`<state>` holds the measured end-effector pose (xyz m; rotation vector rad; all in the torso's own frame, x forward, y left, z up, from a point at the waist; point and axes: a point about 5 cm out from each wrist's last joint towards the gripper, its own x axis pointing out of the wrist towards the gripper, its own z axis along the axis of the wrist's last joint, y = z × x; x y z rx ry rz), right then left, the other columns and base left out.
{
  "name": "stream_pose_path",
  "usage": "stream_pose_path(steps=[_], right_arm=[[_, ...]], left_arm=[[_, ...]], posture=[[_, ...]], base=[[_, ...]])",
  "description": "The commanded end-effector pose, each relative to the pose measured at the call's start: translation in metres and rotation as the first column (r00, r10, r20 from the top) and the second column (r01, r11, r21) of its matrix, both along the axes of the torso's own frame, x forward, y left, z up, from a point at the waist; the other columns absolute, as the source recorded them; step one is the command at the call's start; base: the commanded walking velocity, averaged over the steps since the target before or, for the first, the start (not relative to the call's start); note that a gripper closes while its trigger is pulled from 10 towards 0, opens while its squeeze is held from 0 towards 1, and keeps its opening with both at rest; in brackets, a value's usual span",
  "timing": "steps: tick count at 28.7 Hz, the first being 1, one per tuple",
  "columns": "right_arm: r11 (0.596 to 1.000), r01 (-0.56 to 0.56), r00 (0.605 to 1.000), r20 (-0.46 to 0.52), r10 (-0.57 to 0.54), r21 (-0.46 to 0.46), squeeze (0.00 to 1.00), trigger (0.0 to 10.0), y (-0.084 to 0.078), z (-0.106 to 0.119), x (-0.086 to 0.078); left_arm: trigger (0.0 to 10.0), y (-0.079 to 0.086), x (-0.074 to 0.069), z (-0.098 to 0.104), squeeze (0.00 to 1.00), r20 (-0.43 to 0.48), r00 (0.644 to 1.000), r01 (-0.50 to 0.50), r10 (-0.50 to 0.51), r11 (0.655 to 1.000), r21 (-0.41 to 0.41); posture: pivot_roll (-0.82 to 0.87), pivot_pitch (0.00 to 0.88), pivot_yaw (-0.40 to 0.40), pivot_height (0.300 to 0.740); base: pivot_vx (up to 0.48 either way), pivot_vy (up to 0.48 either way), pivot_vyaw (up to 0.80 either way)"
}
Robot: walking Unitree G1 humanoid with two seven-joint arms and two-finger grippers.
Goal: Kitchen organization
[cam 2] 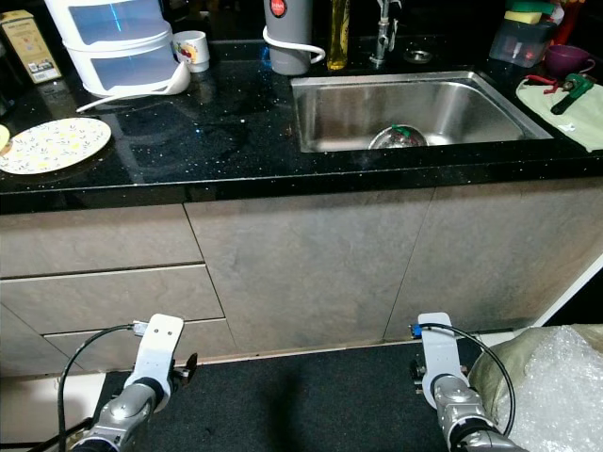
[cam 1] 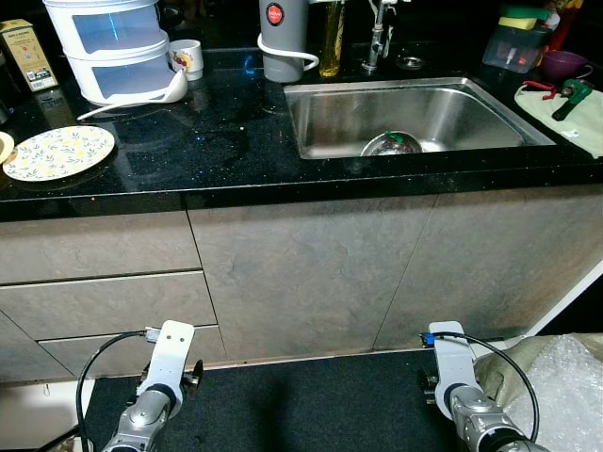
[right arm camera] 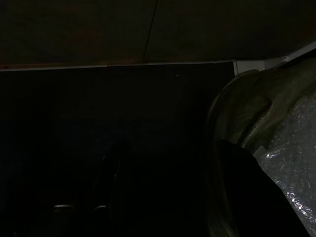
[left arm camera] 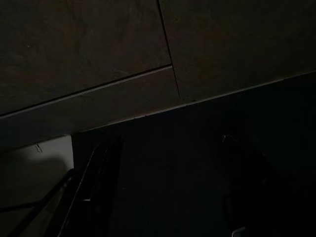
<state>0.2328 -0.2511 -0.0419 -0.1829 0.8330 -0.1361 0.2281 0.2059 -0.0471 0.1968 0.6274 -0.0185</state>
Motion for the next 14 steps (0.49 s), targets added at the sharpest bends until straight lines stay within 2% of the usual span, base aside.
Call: stream_pose_path(steps=[1, 14], right_arm=[[1.0, -0.004, 1.0, -0.003, 0.004, 0.006, 0.0, 10.0, 0.0017, -0.0014, -0.0013], [1.0, 0.002, 1.0, -0.003, -0.002, 0.011, 0.0, 10.0, -0.0009, -0.0014, -0.0027]], left_arm=[[10.0, 0.0021, -0.0035, -0.0018, 0.0, -0.003, 1.0, -0.015, 0.015, 1.0, -0.002], [10.0, 0.0017, -0.0052, -0.0022, 0.0, 0.006, 1.0, -0.024, 0.024, 1.0, -0.005]], posture=[[0.01, 0.0, -0.022, 0.74], [0.03, 0.0, -0.04, 0.74]], base=[[0.0, 0.0, 0.0], [0.0, 0.0, 0.0]])
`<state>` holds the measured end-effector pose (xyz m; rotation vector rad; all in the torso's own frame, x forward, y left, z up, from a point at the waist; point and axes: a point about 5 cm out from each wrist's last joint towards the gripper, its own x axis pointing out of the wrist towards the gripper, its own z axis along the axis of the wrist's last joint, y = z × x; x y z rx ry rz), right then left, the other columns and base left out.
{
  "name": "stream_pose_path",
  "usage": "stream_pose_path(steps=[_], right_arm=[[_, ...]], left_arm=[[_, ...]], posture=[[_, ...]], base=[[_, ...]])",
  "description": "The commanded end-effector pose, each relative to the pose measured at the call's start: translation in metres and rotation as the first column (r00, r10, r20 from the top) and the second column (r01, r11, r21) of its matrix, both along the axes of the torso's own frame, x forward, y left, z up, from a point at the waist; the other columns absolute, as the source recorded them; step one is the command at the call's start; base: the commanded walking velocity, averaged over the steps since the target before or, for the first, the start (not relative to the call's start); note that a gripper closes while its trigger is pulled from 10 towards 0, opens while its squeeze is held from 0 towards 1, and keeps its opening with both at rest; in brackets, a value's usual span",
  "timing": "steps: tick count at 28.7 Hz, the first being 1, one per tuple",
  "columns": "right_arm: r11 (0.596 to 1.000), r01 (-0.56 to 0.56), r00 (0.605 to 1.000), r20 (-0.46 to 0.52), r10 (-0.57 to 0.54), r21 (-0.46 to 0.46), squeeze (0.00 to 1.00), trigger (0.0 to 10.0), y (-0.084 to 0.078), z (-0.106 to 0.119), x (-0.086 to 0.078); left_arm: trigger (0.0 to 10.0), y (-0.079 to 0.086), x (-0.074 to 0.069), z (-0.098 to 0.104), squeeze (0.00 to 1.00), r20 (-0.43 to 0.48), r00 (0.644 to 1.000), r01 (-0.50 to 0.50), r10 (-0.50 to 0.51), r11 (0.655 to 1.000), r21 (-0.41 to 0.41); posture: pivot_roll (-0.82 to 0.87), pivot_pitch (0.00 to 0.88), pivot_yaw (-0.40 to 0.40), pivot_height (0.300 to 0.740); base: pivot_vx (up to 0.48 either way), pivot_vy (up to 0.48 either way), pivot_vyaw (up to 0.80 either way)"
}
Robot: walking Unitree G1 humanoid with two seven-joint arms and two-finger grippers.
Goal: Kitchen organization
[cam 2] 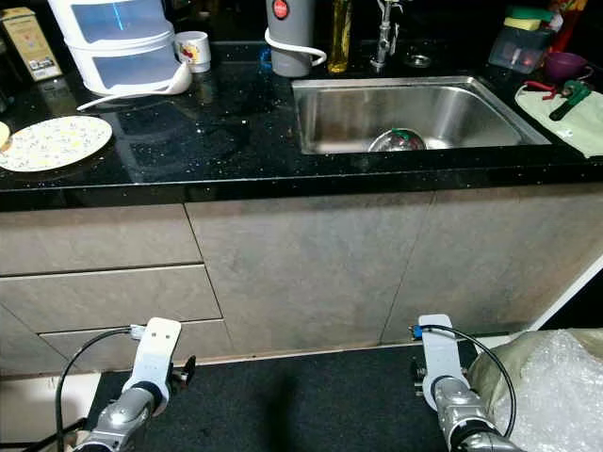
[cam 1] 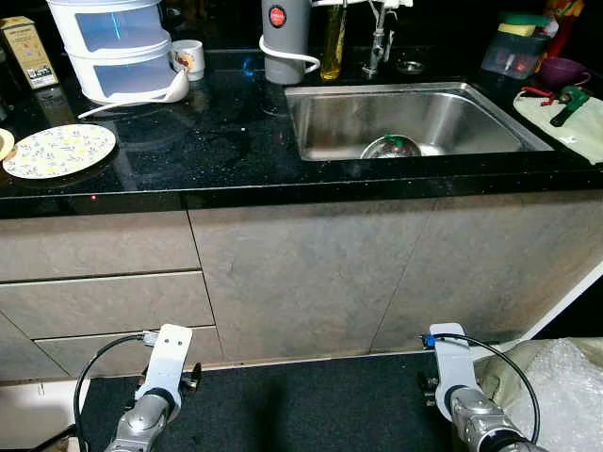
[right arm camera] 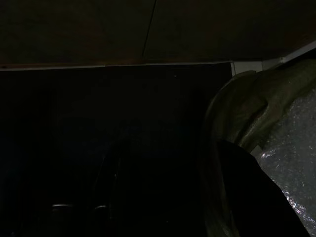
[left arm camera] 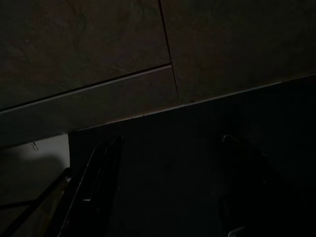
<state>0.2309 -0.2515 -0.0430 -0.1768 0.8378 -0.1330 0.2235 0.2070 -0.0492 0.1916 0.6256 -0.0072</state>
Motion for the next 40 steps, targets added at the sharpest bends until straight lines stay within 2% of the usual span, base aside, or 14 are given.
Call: stream_pose_path(steps=[1, 26, 40], right_arm=[[1.0, 0.003, 1.0, 0.003, -0.003, 0.005, 0.0, 10.0, 0.0, 0.0, 0.0], [1.0, 0.014, 0.999, 0.04, -0.014, 0.011, 0.0, 10.0, 0.002, 0.007, 0.011], [0.999, 0.026, 0.999, 0.04, -0.027, 0.022, 0.0, 10.0, 0.0, 0.004, 0.006]], left_arm=[[10.0, 0.001, 0.0, 0.0, 0.0, 0.005, 1.0, -0.013, 0.013, 1.0, -0.003], [10.0, 0.003, 0.009, 0.007, 0.0, 0.028, 1.0, -0.002, 0.002, 1.0, -0.002], [10.0, 0.003, 0.006, 0.006, 0.0, 0.043, 0.999, -0.007, 0.007, 1.0, -0.01]], posture=[[0.03, 0.0, -0.04, 0.74], [0.0, 0.0, -0.015, 0.74], [-0.01, 0.002, -0.022, 0.74]], base=[[0.0, 0.0, 0.0], [0.0, 0.0, 0.0], [0.0, 0.0, 0.0]])
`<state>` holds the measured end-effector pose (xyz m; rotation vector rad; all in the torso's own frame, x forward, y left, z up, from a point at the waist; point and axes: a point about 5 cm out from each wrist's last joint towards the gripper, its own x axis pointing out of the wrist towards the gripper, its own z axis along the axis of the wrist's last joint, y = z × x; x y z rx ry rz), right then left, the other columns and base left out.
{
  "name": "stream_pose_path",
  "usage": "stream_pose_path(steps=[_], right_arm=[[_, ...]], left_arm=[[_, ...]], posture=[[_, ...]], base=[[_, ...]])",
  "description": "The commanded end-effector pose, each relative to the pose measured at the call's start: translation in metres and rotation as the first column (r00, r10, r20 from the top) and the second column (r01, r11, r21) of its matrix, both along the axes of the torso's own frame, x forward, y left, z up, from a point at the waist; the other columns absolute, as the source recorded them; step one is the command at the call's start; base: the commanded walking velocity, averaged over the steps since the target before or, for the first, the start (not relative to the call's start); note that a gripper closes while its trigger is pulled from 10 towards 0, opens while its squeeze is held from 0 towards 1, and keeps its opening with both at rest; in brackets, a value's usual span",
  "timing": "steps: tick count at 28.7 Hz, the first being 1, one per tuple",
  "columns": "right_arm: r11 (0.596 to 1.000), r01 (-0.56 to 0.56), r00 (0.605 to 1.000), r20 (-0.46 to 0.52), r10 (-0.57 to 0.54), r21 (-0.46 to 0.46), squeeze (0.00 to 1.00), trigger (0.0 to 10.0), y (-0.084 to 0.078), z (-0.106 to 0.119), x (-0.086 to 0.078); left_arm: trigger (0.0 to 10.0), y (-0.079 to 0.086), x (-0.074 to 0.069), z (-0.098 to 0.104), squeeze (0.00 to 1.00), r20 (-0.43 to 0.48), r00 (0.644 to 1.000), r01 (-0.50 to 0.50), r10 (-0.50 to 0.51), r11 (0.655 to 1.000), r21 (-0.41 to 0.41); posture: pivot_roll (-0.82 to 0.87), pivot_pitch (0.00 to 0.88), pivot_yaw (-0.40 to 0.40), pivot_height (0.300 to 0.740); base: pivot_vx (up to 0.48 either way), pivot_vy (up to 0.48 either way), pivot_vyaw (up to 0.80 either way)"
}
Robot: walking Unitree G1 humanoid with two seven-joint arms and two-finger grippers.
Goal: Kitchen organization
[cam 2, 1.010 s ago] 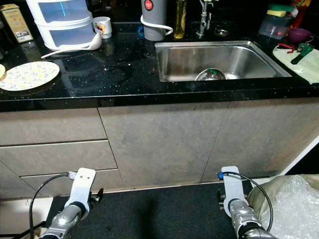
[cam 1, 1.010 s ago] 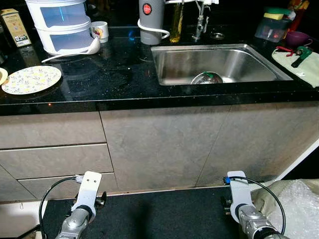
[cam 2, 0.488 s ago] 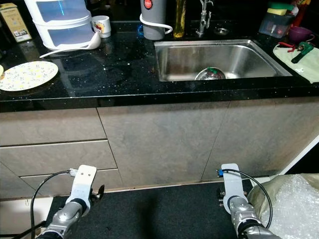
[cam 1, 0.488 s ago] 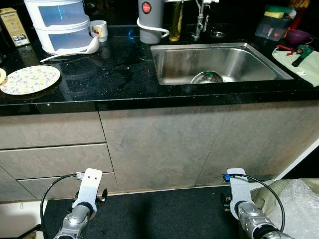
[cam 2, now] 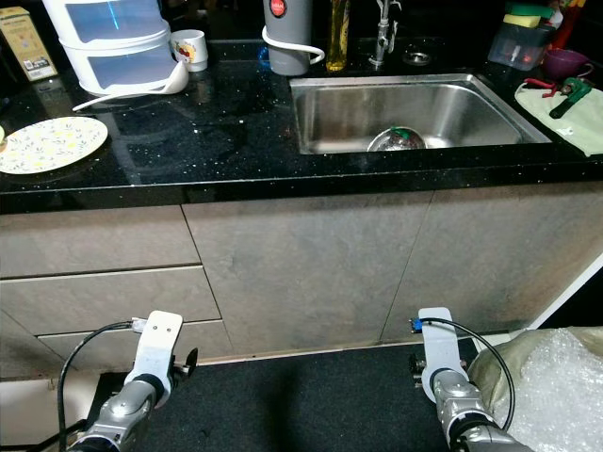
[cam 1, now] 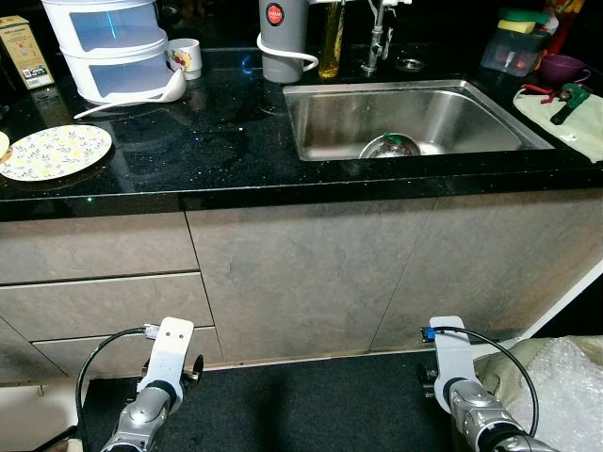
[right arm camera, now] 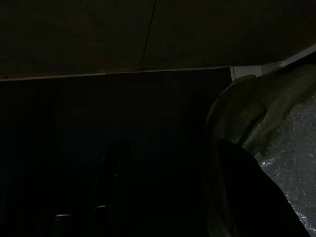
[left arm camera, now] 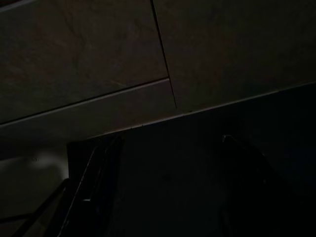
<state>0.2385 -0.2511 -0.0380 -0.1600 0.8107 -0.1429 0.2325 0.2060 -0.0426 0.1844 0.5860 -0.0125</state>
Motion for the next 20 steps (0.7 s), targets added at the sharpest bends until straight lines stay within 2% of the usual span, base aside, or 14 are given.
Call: stream_pose_path(steps=[1, 5, 20], right_arm=[[1.0, 0.015, 1.0, 0.007, -0.015, 0.011, 0.0, 10.0, -0.002, -0.002, -0.004], [1.0, 0.015, 1.0, -0.005, -0.015, 0.014, 0.0, 10.0, -0.008, -0.005, -0.012], [1.0, 0.0, 1.0, -0.019, 0.0, 0.003, 0.0, 10.0, -0.007, -0.008, -0.017]], left_arm=[[10.0, 0.004, -0.003, -0.001, 0.0, 0.006, 1.0, -0.014, 0.014, 1.0, -0.003], [10.0, 0.005, -0.007, -0.001, 0.0, 0.03, 0.999, -0.025, 0.025, 1.0, -0.009], [10.0, 0.007, -0.019, -0.005, 0.0, 0.03, 0.999, -0.028, 0.028, 1.0, -0.013]], posture=[[-0.01, 0.012, -0.025, 0.74], [0.0, 0.06, -0.047, 0.74], [0.01, 0.095, -0.039, 0.74]], base=[[0.0, 0.0, 0.0], [0.0, 0.0, 0.0], [0.0, 0.0, 0.0]])
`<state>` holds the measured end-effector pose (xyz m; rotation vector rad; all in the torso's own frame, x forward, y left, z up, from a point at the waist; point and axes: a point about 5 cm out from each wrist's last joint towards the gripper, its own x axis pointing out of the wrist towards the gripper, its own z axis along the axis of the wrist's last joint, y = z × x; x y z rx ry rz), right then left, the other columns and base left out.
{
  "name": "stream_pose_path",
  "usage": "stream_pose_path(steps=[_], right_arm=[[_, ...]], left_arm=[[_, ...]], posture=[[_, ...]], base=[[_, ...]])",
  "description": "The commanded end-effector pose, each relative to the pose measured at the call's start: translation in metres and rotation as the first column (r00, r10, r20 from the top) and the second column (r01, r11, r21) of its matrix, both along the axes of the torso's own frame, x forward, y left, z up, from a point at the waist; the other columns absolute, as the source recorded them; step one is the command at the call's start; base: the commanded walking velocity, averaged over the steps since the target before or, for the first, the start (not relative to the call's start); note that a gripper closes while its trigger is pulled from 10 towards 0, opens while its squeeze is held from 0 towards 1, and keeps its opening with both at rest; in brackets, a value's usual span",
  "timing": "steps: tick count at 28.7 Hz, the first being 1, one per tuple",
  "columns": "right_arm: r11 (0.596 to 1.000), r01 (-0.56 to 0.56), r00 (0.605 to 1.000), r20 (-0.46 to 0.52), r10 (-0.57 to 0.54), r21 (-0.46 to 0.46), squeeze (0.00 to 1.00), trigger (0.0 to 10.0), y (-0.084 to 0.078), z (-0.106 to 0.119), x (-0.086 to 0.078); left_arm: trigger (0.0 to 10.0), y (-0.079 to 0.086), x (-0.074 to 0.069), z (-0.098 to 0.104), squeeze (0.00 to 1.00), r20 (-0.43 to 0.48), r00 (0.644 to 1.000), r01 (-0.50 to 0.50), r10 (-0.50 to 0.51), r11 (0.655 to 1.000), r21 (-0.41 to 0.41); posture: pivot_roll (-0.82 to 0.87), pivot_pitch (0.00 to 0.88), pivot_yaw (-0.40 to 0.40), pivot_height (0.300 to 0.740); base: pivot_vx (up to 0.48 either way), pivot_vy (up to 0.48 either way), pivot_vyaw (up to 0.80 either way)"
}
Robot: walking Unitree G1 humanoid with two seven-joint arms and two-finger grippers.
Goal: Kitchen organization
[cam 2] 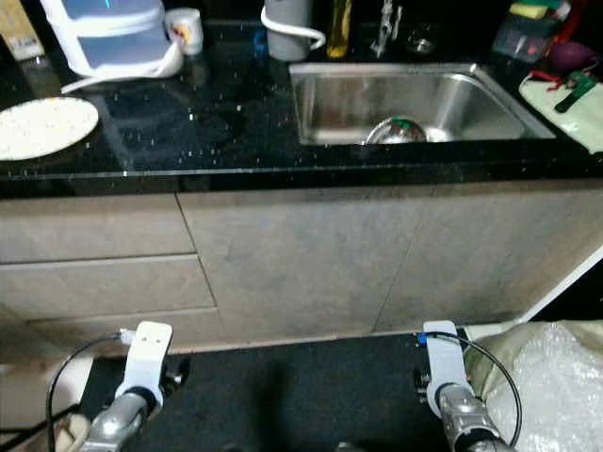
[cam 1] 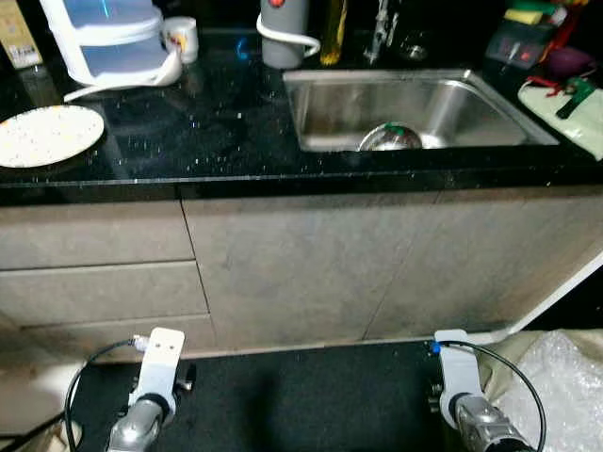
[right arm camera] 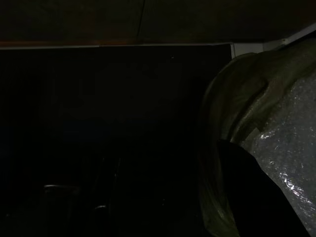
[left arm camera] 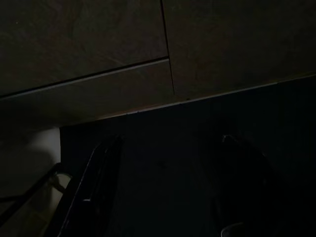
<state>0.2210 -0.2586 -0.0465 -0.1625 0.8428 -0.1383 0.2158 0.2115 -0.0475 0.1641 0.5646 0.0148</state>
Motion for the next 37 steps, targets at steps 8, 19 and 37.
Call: stream_pose_path(steps=[8, 19, 37], right_arm=[[1.0, 0.004, 1.0, 0.016, -0.004, -0.004, 0.0, 10.0, 0.001, 0.0, 0.0], [0.999, -0.038, 0.999, 0.001, 0.038, -0.022, 0.0, 10.0, 0.005, -0.001, 0.001], [0.998, -0.056, 0.998, 0.011, 0.056, -0.024, 0.0, 10.0, 0.012, 0.0, 0.006]], left_arm=[[10.0, 0.0, -0.003, -0.001, 0.0, 0.002, 1.0, 0.018, -0.018, 1.0, -0.002], [10.0, 0.0, -0.002, 0.0, 0.0, 0.002, 1.0, 0.0, 0.0, 1.0, -0.002], [10.0, 0.002, 0.003, 0.002, 0.0, -0.011, 1.0, 0.011, -0.011, 1.0, 0.011]], posture=[[-0.02, 0.1, -0.035, 0.74], [-0.03, 0.076, -0.034, 0.74], [-0.03, 0.077, -0.014, 0.74]], base=[[0.0, 0.0, 0.0], [0.0, 0.0, 0.0], [0.0, 0.0, 0.0]])
